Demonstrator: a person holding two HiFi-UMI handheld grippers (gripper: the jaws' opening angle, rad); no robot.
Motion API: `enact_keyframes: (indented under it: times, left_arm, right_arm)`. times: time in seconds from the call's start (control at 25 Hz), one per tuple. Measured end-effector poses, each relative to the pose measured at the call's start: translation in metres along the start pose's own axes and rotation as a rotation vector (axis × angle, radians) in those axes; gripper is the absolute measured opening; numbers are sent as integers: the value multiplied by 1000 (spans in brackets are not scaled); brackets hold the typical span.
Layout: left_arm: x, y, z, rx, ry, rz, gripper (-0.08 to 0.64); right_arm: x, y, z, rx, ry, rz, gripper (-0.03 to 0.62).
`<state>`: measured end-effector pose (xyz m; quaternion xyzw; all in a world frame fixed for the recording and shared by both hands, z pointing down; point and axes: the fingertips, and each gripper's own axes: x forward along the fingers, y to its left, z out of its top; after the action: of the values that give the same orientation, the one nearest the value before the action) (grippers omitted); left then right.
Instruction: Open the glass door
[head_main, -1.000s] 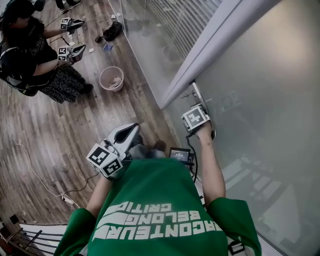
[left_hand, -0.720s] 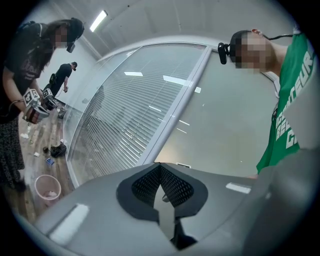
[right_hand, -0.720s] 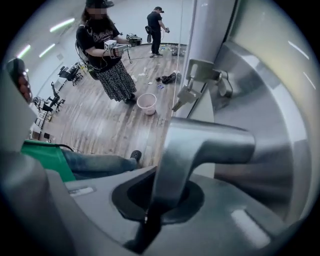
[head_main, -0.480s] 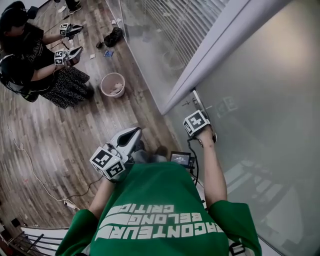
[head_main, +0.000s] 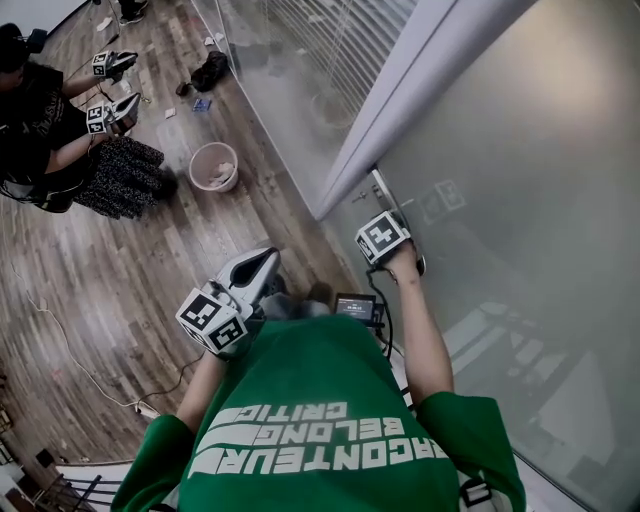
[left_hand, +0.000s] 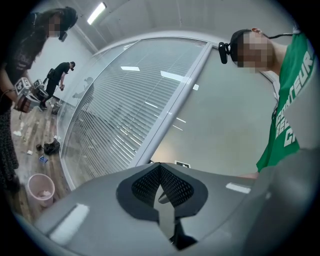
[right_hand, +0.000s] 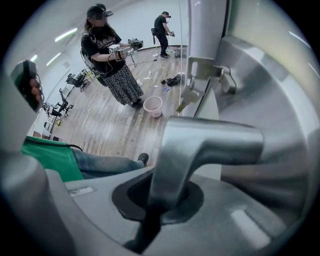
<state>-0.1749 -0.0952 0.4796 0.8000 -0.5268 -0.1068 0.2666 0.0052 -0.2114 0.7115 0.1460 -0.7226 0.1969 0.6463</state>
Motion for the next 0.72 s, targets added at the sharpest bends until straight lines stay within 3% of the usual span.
enact_keyframes:
  times: [0.16,0.36,0.56,0.72]
  left_arm:
    - [0,0,15,7,1,-8,17]
    - [2,3,11,0,16,-10,17]
    - [5,7,10,-4,30,3,17]
    - [7,4,15,-8,33,0,17]
  right_arm:
    - [-11,3,12,-7,-35,-3,-6]
    - [-9,2,24,-22,-183,-34,-8]
    - [-7,-5,29,-27,-243,-58,-8]
    - [-12,-6,45,-67,-463,-55,-8]
